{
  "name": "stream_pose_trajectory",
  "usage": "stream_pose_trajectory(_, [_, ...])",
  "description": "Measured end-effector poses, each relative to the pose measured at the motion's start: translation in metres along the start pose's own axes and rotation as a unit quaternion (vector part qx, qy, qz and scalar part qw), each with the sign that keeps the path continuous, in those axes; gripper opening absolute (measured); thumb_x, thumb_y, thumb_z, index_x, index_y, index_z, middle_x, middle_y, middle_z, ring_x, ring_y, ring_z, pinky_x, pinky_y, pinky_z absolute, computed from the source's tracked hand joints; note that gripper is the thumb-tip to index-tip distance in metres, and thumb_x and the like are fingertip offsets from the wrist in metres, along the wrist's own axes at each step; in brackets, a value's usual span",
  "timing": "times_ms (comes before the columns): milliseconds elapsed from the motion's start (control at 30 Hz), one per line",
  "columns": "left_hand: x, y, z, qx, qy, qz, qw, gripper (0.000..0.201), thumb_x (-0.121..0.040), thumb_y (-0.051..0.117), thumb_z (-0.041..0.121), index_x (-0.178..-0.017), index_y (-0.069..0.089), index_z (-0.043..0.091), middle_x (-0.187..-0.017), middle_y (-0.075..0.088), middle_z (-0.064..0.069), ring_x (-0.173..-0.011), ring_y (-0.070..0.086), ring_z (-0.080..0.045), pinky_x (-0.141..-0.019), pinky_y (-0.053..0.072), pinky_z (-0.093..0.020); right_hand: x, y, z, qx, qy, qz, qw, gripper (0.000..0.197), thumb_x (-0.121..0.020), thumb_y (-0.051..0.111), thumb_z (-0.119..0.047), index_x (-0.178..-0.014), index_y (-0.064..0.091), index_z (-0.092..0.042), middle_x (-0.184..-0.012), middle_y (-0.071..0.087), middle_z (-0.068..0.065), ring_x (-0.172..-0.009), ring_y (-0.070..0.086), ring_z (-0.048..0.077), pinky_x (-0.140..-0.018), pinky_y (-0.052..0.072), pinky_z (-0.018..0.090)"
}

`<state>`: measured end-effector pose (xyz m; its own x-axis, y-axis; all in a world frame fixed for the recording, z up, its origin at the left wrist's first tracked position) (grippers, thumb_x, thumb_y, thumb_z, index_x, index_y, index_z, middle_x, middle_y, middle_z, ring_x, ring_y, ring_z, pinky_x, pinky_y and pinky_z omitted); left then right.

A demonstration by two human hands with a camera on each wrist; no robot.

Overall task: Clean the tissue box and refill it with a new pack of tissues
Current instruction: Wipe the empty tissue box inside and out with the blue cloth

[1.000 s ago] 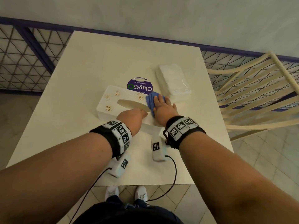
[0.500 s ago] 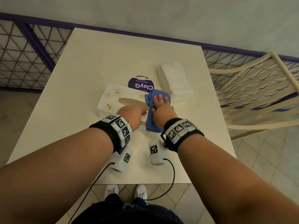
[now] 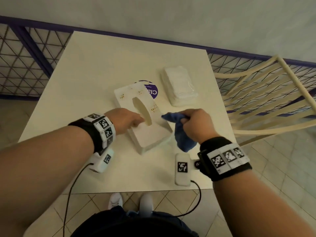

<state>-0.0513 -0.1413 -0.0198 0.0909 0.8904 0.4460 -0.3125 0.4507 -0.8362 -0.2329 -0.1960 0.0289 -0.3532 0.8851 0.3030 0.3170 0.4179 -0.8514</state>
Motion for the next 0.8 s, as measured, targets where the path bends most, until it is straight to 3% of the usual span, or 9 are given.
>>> stream_pose_trajectory(67, [0.002,-0.006,-0.011,-0.028,-0.010,0.004,1.000,0.049,-0.092,0.042,0.004,-0.133,0.052,0.028,-0.129,0.058,0.005,-0.118,0.053,-0.019,-0.098,0.038,-0.026,-0.001,-0.024,-0.006,0.011,0.001,0.024,1.000,0.038,-0.085,0.053,-0.019,-0.121,0.060,-0.026,-0.114,0.065,-0.006,-0.099,0.061,0.014,-0.081,0.040,0.018])
stream_pose_trajectory(133, [0.002,-0.007,-0.015,-0.002,-0.028,0.035,0.999,0.046,-0.090,0.047,0.005,-0.130,0.054,0.028,-0.136,0.053,0.005,-0.123,0.050,-0.019,-0.099,0.037,-0.027,-0.004,-0.033,-0.016,-0.005,-0.016,0.040,0.999,0.036,-0.087,0.053,-0.022,-0.123,0.057,-0.026,-0.108,0.060,-0.007,-0.094,0.055,0.011,-0.081,0.037,0.021])
stream_pose_trajectory(167, [0.002,-0.003,-0.012,0.009,-0.036,0.041,0.998,0.042,-0.091,0.052,0.015,-0.130,0.051,0.028,-0.142,0.048,0.003,-0.126,0.048,-0.020,-0.102,0.037,-0.030,-0.003,-0.035,-0.024,-0.048,-0.024,0.048,0.997,0.032,-0.091,0.051,-0.019,-0.121,0.059,-0.025,-0.104,0.059,-0.006,-0.093,0.051,0.010,-0.081,0.036,0.022])
stream_pose_trajectory(233, [-0.001,0.018,-0.004,-0.024,-0.048,0.004,0.999,0.059,-0.086,0.059,0.045,-0.139,0.042,0.026,-0.156,0.025,-0.002,-0.140,0.029,-0.025,-0.112,0.028,-0.038,-0.005,-0.027,-0.039,-0.082,-0.052,0.062,0.993,0.031,-0.094,0.049,-0.014,-0.120,0.063,-0.024,-0.104,0.063,-0.003,-0.094,0.052,0.012,-0.082,0.036,0.023])
stream_pose_trajectory(333, [-0.004,0.040,0.007,-0.040,-0.048,-0.033,0.998,0.076,-0.079,0.061,0.060,-0.143,0.037,0.028,-0.160,0.000,-0.008,-0.145,0.002,-0.036,-0.115,0.019,-0.048,-0.007,0.050,-0.063,0.060,-0.115,-0.068,0.989,0.037,-0.097,0.044,-0.020,-0.133,0.052,-0.018,-0.135,0.054,0.011,-0.122,0.050,0.028,-0.097,0.039,0.031])
stream_pose_trajectory(400, [-0.007,0.042,0.007,-0.010,-0.037,-0.027,0.999,0.077,-0.078,0.064,0.058,-0.144,0.035,0.030,-0.160,-0.001,-0.009,-0.144,0.000,-0.039,-0.114,0.017,-0.050,-0.009,0.109,-0.057,0.167,-0.117,-0.159,0.966,0.049,-0.100,0.036,-0.025,-0.147,0.029,-0.014,-0.159,0.016,0.011,-0.145,0.016,0.033,-0.114,0.023,0.044])
stream_pose_trajectory(467, [-0.008,0.042,0.005,0.002,-0.039,-0.029,0.999,0.079,-0.077,0.066,0.056,-0.145,0.034,0.031,-0.160,-0.003,-0.009,-0.144,0.000,-0.040,-0.114,0.016,-0.050,-0.026,0.117,-0.054,0.157,-0.105,-0.148,0.971,0.056,-0.101,0.031,-0.027,-0.152,0.010,-0.018,-0.161,-0.003,0.002,-0.148,-0.005,0.027,-0.116,0.015,0.051])
stream_pose_trajectory(667, [-0.011,0.042,0.001,0.004,-0.046,-0.014,0.999,0.096,-0.075,0.067,0.056,-0.150,0.018,0.023,-0.160,-0.005,-0.008,-0.144,0.004,-0.036,-0.116,0.014,-0.050,-0.112,0.107,-0.073,0.203,-0.103,-0.134,0.965,0.058,-0.101,0.028,-0.024,-0.151,0.000,-0.018,-0.161,-0.008,0.003,-0.147,-0.008,0.029,-0.117,0.016,0.050])
stream_pose_trajectory(800, [-0.009,0.041,-0.001,0.023,-0.049,0.001,0.999,0.104,-0.072,0.071,0.056,-0.151,0.015,0.018,-0.160,-0.003,-0.007,-0.145,0.004,-0.034,-0.116,0.014,-0.048,-0.101,0.111,-0.071,0.246,-0.131,-0.144,0.950,0.059,-0.102,0.026,-0.023,-0.150,-0.002,-0.006,-0.160,-0.005,0.011,-0.147,-0.007,0.031,-0.120,0.003,0.042])
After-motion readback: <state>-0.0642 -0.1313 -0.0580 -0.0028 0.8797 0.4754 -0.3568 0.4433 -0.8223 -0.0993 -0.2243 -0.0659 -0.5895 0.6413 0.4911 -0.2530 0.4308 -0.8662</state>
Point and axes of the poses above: each hand's wrist, its own x-axis away from the middle knuckle, its own y-axis out of the palm, z = x × y, the point moved 10 cm from there along -x, towards the middle knuckle
